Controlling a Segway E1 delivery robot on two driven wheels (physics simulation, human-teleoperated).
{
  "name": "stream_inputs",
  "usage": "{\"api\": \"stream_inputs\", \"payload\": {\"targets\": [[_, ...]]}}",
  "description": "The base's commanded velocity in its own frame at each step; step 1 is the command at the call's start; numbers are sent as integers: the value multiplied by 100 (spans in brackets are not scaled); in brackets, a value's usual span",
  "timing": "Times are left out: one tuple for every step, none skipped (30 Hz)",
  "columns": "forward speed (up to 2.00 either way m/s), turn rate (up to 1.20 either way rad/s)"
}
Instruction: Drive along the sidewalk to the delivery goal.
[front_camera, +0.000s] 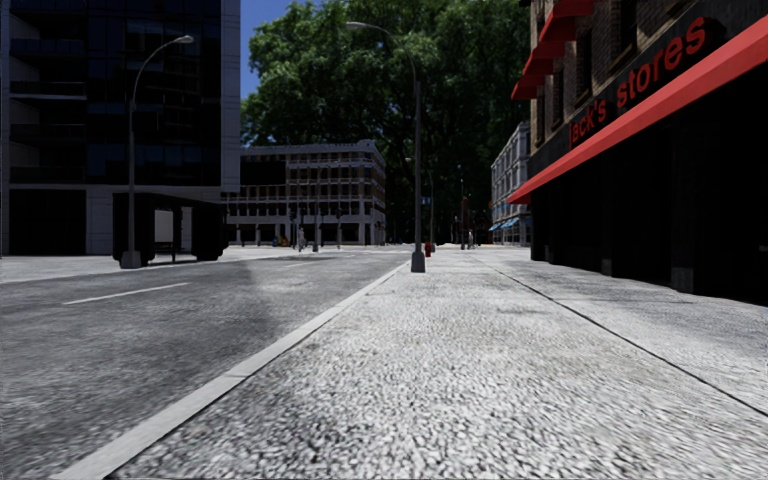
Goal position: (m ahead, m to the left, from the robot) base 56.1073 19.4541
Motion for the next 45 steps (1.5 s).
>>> {"api": "stream_inputs", "payload": {"targets": [[200,-40],[200,-40],[200,-40],[200,-40],[200,-40],[200,-40],[200,-40],[200,-40],[200,-40],[200,-40],[200,-40],[200,-40],[200,-40],[200,-40],[200,-40],[200,-40],[200,-36],[200,-31],[200,-20],[200,-20],[200,0],[200,0],[200,0],[200,0],[200,0],[200,0],[200,0],[200,0],[200,0],[200,0],[200,0],[200,0],[200,0],[200,0],[200,0],[200,0],[200,0],[200,0],[200,0],[200,0],[200,0],[200,0],[200,0],[200,0],[200,0]]}}
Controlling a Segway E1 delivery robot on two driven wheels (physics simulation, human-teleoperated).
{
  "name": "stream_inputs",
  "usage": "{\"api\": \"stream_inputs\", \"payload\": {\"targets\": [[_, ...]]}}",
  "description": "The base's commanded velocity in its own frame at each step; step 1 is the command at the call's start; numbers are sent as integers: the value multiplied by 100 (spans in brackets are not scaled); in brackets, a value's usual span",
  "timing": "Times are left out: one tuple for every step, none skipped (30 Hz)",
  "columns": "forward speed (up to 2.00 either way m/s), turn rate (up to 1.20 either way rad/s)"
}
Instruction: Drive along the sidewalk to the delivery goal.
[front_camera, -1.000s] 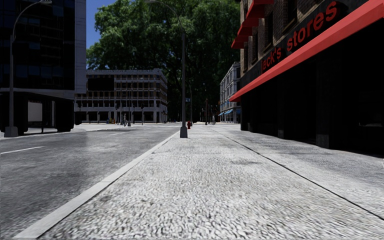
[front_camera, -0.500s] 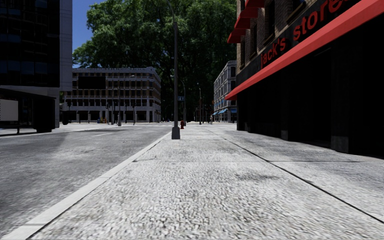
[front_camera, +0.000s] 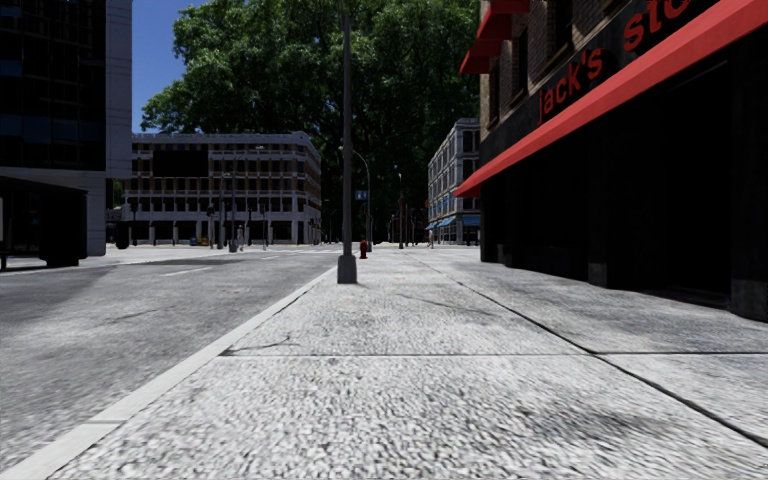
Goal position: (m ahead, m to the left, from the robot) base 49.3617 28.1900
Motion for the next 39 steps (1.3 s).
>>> {"api": "stream_inputs", "payload": {"targets": [[200,0],[200,0],[200,0],[200,0],[200,0],[200,0],[200,0],[200,0],[200,0],[200,0],[200,0],[200,0],[200,0],[200,0],[200,0],[200,0],[200,0],[200,0],[200,0],[200,0],[200,0],[200,-14],[200,-18],[200,-20],[200,-20],[200,-20],[200,-20],[200,-20],[200,-20],[200,-20],[200,-20],[200,-20],[200,-20],[200,-20],[200,-20],[200,-20],[200,-20],[200,-20],[200,-20]]}}
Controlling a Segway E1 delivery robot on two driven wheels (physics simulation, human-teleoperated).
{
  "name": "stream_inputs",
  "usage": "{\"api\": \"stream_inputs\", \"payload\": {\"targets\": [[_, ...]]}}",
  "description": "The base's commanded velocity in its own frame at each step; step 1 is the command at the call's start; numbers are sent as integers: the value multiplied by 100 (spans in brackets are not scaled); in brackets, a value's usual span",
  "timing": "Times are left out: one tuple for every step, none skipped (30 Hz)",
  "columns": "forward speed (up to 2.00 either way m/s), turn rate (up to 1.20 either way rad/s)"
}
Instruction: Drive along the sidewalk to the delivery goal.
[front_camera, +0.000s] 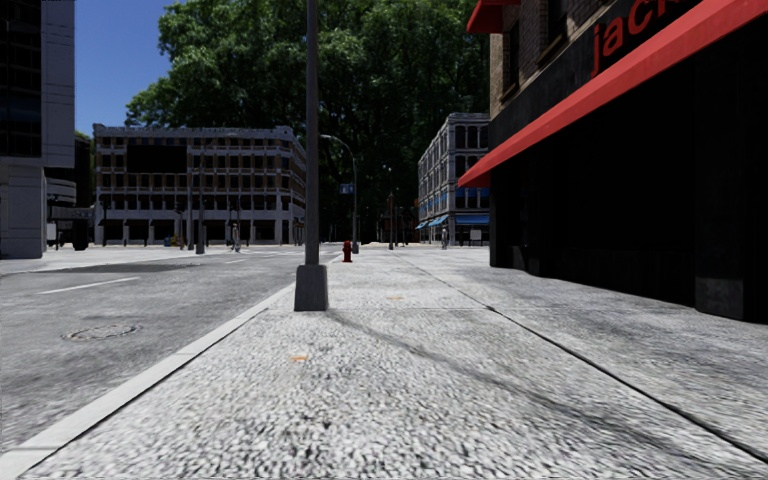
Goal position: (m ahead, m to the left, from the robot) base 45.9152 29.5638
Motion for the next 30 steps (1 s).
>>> {"api": "stream_inputs", "payload": {"targets": [[200,-20],[200,-20],[200,-20],[200,-20],[200,-20],[200,-20],[200,-20],[200,-20],[200,-20],[200,-20],[200,-20],[200,-20],[200,-20],[200,-20],[200,-20],[200,-20],[200,-20],[200,-20],[200,-20],[200,-20],[200,-19],[200,-12],[200,0],[200,0],[200,0],[200,0],[200,0],[200,0],[200,0],[200,0]]}}
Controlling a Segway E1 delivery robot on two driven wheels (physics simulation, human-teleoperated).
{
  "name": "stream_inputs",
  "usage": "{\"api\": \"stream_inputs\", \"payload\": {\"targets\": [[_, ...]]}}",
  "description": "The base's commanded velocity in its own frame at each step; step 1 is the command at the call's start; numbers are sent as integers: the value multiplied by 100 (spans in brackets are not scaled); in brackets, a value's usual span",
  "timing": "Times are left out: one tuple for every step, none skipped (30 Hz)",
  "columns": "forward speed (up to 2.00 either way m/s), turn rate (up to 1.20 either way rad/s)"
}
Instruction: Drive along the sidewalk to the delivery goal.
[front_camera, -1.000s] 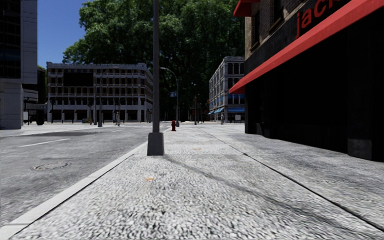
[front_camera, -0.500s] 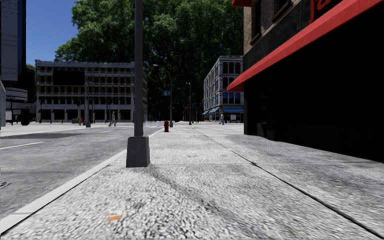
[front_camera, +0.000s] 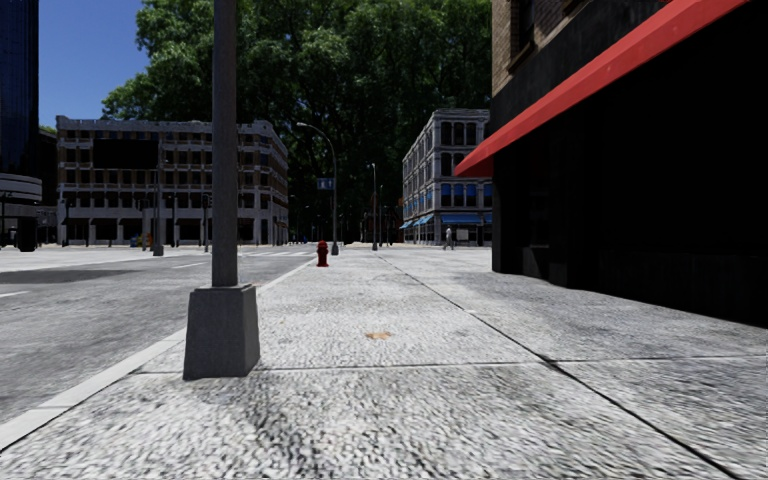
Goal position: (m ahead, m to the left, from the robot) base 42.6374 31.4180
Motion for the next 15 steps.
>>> {"api": "stream_inputs", "payload": {"targets": [[200,0],[200,0],[200,0],[200,0],[200,0],[200,0],[200,0],[200,0],[200,0],[200,0],[200,0],[200,0],[200,0],[200,0],[200,0]]}}
